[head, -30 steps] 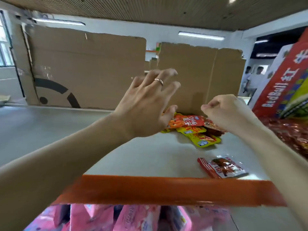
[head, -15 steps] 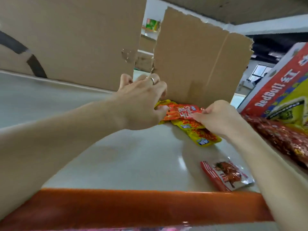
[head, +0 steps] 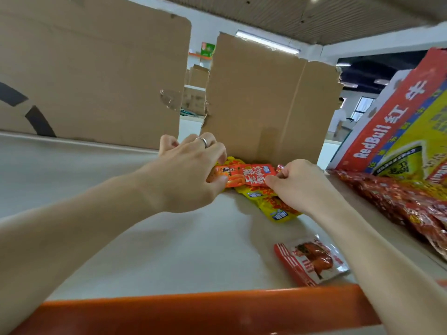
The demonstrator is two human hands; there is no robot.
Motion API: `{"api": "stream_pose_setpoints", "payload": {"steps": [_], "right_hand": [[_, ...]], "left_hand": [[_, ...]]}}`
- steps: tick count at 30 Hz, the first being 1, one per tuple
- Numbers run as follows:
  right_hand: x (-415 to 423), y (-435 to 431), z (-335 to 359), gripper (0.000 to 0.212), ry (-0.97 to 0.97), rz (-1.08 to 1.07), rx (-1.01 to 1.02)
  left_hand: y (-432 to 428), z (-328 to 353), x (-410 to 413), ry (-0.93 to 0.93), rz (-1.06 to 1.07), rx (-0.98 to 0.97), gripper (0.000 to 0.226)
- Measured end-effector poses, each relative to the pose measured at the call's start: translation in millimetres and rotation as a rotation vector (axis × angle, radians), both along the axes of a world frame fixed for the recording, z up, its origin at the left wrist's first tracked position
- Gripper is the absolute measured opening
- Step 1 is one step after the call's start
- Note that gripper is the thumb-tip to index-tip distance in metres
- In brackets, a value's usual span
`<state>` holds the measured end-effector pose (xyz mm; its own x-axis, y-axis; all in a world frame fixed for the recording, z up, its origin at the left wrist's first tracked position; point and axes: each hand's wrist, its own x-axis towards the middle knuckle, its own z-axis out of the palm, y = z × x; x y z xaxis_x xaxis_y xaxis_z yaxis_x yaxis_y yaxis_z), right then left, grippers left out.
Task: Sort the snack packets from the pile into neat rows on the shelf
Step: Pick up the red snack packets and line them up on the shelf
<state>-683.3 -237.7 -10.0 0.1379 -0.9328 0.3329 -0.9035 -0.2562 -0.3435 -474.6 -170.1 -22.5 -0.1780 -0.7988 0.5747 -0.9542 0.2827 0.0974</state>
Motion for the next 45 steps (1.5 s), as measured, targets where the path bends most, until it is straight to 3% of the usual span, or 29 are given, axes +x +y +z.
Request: {"api": "stream_pose_setpoints", "payload": {"steps": [9, 15, 22, 26, 29, 32, 37, 40, 43, 45], "right_hand": [[3, 10, 4, 0.033, -0.123, 0.074, -0.089], [3, 14, 5, 0.028, -0.103, 0.067, -0.082], [2, 14, 3, 0.021, -0.164, 0.105, -0.12], [-1, 8, -2, 0.017, -0.321, 0.186, -0.218], [-1, 12, 2, 0.016, -0.422, 0.313, -0.422], [2, 23, 10, 0.015, -0.461, 0.485, -0.559], [8, 36, 14, 0.015, -0.559, 0.621, -0.582], [8, 37, 14, 0.013, -0.613, 0.653, -0.569], [9, 39, 14, 0.012, -0.628, 0.697, -0.562], [10, 40, 15, 0.012, -0.674, 0.743, -0.514]], "left_hand": [[0, 0, 1, -0.016, 0.007, 0.104, 0.014], [2, 3, 0, -0.036, 0.048, 0.17, 0.032], [3, 6, 1, 0.003, 0.06, 0.175, 0.036], [4, 9, 2, 0.076, 0.034, 0.173, 0.037], [6, 14, 0, 0.23, -0.024, 0.133, 0.026], [9, 24, -4, 0.417, -0.12, -0.03, 0.027], [17, 38, -11, 0.594, -0.259, -0.174, 0.008], [20, 39, -9, 0.705, -0.407, -0.134, 0.015], [20, 37, -6, 0.681, -0.395, -0.072, 0.025], [21, 39, -7, 0.737, -0.432, -0.068, 0.02]]}}
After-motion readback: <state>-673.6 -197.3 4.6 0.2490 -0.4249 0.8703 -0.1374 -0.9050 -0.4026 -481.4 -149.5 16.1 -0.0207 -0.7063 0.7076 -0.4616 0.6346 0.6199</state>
